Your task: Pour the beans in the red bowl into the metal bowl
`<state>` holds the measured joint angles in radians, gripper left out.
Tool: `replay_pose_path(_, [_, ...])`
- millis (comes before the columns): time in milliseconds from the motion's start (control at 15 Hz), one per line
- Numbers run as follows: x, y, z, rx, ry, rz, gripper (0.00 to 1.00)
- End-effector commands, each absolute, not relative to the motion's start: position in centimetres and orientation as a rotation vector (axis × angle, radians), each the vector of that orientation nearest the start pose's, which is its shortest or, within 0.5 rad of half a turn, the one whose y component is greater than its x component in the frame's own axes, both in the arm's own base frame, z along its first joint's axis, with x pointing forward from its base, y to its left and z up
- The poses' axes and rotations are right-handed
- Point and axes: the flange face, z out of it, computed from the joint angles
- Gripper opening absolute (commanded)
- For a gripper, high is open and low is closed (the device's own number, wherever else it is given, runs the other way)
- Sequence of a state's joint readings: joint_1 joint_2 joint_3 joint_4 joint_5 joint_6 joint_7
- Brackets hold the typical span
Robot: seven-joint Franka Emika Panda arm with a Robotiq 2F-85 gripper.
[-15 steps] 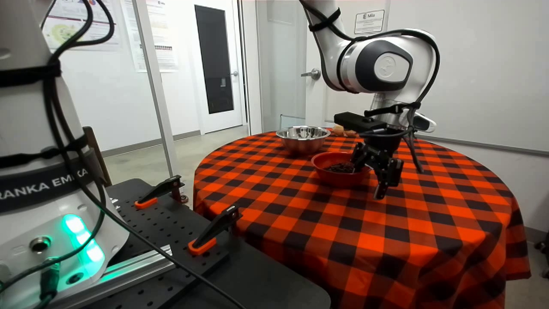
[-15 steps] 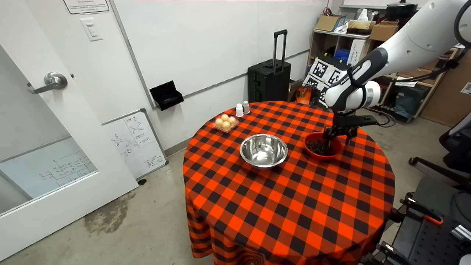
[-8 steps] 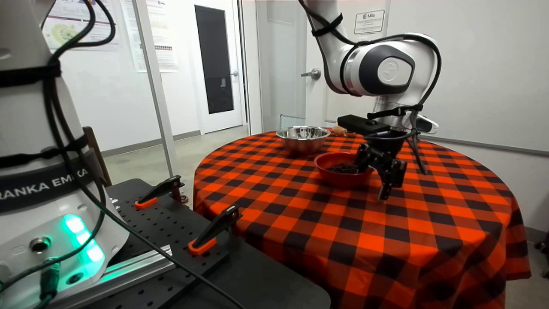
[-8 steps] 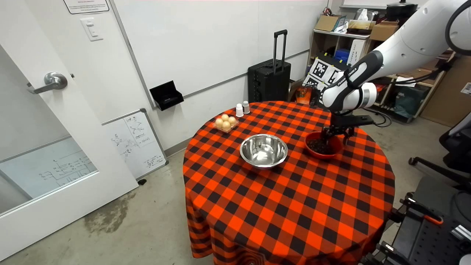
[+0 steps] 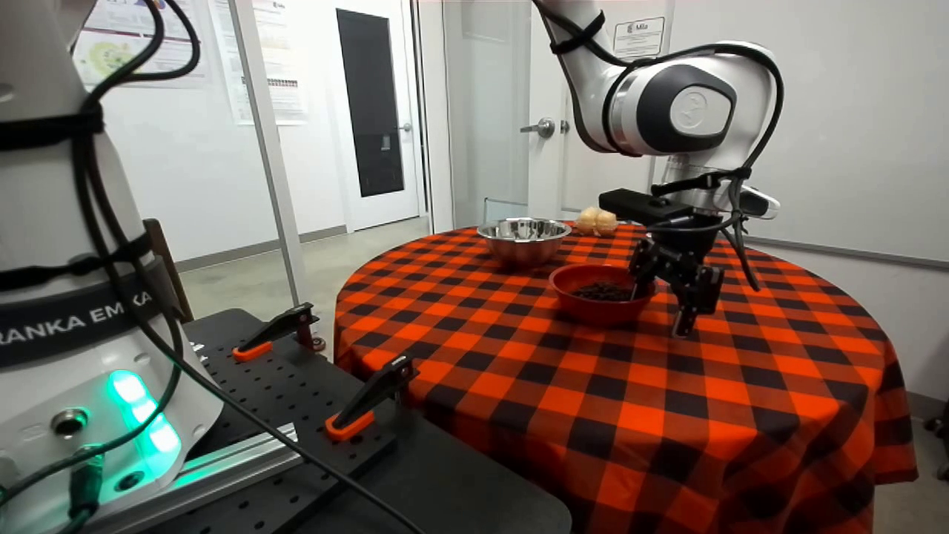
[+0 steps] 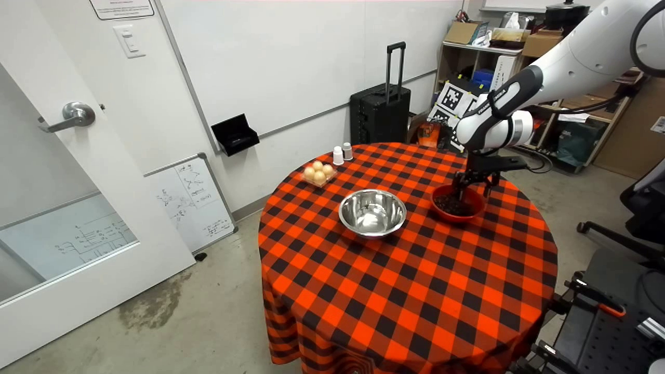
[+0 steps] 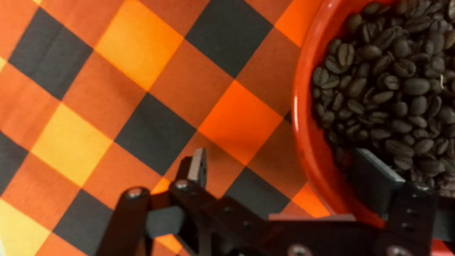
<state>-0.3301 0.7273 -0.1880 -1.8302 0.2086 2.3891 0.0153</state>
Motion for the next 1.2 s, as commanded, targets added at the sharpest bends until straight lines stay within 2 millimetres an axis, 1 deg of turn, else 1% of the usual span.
replay_pose_path(0, [54.9,-31.1,13.7,-2.911,1.018,0.212,1.00])
replay_pose_path(400, [54.6,-31.3,13.3,-2.935,1.005,0.220,1.00])
replay_pose_path(733, [53.8,-30.9,12.0,-2.963,0.972,0.253,0.99])
replay_pose_path(800, [53.7,-30.8,11.7,-2.966,0.964,0.259,0.75])
replay_pose_path(867, [53.5,-30.6,11.5,-2.966,0.958,0.265,0.75])
replay_pose_path(933, [53.5,-30.5,11.4,-2.965,0.953,0.270,0.70])
replay_pose_path(1000, [53.4,-30.4,11.4,-2.965,0.946,0.274,0.61])
replay_pose_path(1133, [53.4,-30.3,11.5,-2.966,0.937,0.275,0.47])
